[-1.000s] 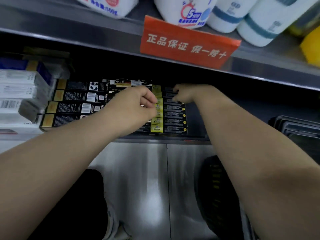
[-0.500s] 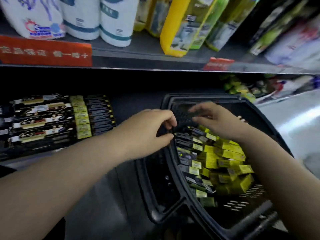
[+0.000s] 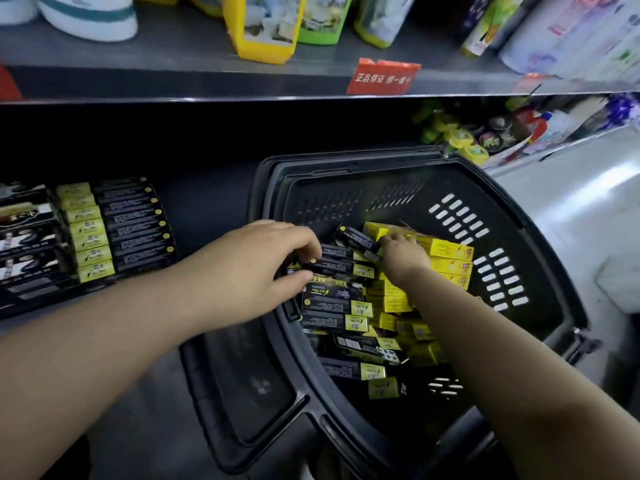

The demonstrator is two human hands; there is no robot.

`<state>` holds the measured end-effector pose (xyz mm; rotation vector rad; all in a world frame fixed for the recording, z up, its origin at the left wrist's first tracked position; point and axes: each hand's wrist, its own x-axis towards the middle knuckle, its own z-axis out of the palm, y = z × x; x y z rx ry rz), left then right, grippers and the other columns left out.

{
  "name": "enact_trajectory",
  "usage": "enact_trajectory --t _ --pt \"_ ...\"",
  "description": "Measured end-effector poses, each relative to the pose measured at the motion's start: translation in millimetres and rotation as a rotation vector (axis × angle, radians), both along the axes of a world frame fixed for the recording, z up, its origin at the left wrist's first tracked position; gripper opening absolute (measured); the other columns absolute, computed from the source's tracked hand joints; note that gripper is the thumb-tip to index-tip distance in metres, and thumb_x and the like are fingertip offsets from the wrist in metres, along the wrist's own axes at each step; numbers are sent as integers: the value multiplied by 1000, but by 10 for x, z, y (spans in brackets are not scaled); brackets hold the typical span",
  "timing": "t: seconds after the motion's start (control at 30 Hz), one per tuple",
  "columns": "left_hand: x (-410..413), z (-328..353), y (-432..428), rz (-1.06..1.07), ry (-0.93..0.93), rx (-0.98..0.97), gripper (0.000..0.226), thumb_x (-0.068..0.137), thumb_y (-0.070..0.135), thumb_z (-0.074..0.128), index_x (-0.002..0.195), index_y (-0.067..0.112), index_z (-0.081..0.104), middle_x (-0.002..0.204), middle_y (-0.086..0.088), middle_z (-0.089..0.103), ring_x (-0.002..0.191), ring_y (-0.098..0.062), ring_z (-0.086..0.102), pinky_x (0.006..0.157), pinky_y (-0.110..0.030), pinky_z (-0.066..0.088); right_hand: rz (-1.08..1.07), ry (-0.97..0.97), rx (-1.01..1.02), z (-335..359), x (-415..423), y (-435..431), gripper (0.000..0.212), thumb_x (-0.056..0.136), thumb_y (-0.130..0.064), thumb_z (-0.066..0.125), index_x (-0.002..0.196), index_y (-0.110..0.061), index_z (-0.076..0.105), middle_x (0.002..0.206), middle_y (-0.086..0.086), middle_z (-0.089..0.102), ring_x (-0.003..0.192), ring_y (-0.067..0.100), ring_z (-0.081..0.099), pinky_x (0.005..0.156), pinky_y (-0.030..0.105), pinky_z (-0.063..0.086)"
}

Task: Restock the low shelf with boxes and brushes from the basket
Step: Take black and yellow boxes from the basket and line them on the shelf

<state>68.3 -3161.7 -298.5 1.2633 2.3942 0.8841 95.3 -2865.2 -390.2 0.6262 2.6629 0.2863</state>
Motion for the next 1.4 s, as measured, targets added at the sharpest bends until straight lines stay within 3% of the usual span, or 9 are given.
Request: enact_trajectory --t 0.17,0.33,0.47,0.53,0.63,0.8,1.0,1.27,1.4 --pt "52 86 142 232 -462 237 28 89 32 48 116 30 54 102 16 64 85 6 61 76 -10 49 -177 48 -373 437 -6 -266 33 95 -38 51 83 -7 51 80 8 58 67 20 54 54 27 41" --pt "50 47 223 376 -934 277 38 91 43 51 116 14 55 111 1 65 101 -12 65 99 -36 46 -459 301 -1247 1065 408 -915 18 87 -26 63 92 -12 51 86 7 67 69 15 69 64 27 58" --pt "80 54 280 520 -999 438 26 87 39 60 99 15 62 98 -6 71 98 -24 66 94 -43 49 34 337 -1106 1216 601 -1297 26 85 -42 62 91 -23 46 86 -7 66 71 8 58 66 31 49" --pt "60 72 268 599 -1014 494 14 89 29 61 93 16 61 93 -6 71 92 -24 67 88 -42 53 37 315 -1192 1237 568 -1270 19 92 -47 49 94 -28 51 81 -18 64 70 -3 57 64 15 48" --pt "41 97 220 610 -1096 521 11 90 21 58 96 13 60 102 -9 71 100 -26 66 83 -35 56 -37 271 -942 980 470 -951 30 99 -42 38 99 -20 58 97 -2 66 88 17 64 75 26 51" --pt "61 112 155 579 -1123 515 9 90 18 57 96 13 62 109 -13 69 108 -29 63 87 -38 55 18 -307 -410 283 618 -515 57 93 -25 55 143 -16 28 118 11 55 96 22 58 67 25 45" --pt "44 103 111 522 -1113 491 21 89 18 59 109 11 59 112 -9 67 107 -23 63 90 -38 53 220 -318 -142 39 647 -547 80 84 -33 68 147 -19 21 139 14 39 115 32 54 76 36 49" --pt "42 136 110 552 -1187 533 12 89 15 57 99 9 62 104 -12 70 88 -19 65 78 -30 56 95 -73 -323 631 538 -673 26 84 -33 66 99 -16 55 90 2 62 78 18 57 58 26 46" --pt "25 150 98 617 -1223 575 14 89 15 55 98 8 63 103 -15 71 84 -21 64 82 -36 54 -374 378 -1048 1196 584 -853 22 84 -23 67 79 -11 49 78 7 66 64 15 68 54 23 54"
